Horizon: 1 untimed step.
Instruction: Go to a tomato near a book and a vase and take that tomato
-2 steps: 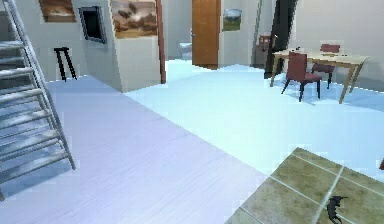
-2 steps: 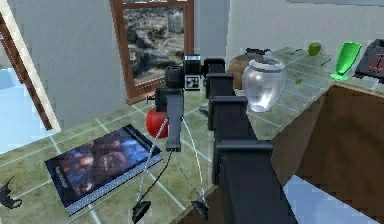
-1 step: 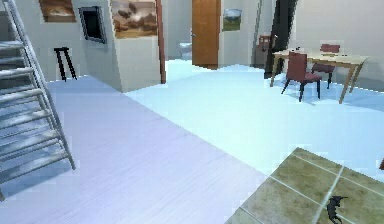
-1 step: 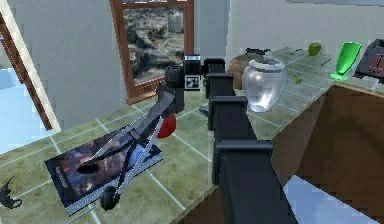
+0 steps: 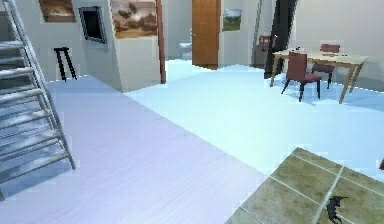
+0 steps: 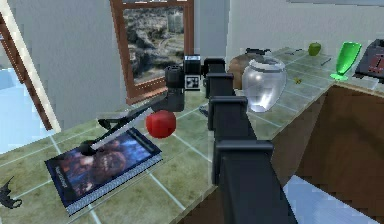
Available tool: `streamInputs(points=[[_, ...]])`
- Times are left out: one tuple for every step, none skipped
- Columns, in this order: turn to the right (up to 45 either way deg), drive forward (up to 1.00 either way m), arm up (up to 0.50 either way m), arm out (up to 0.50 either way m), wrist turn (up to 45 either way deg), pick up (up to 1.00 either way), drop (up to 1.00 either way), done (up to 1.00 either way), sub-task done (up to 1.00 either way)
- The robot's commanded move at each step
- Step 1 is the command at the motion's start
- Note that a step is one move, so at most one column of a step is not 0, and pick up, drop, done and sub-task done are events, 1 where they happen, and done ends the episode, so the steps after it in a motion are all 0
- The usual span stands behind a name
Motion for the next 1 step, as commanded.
streamInputs(points=[[0.0,0.0,0.0,0.0,45.0,0.0,0.0,0.0,0.0]])
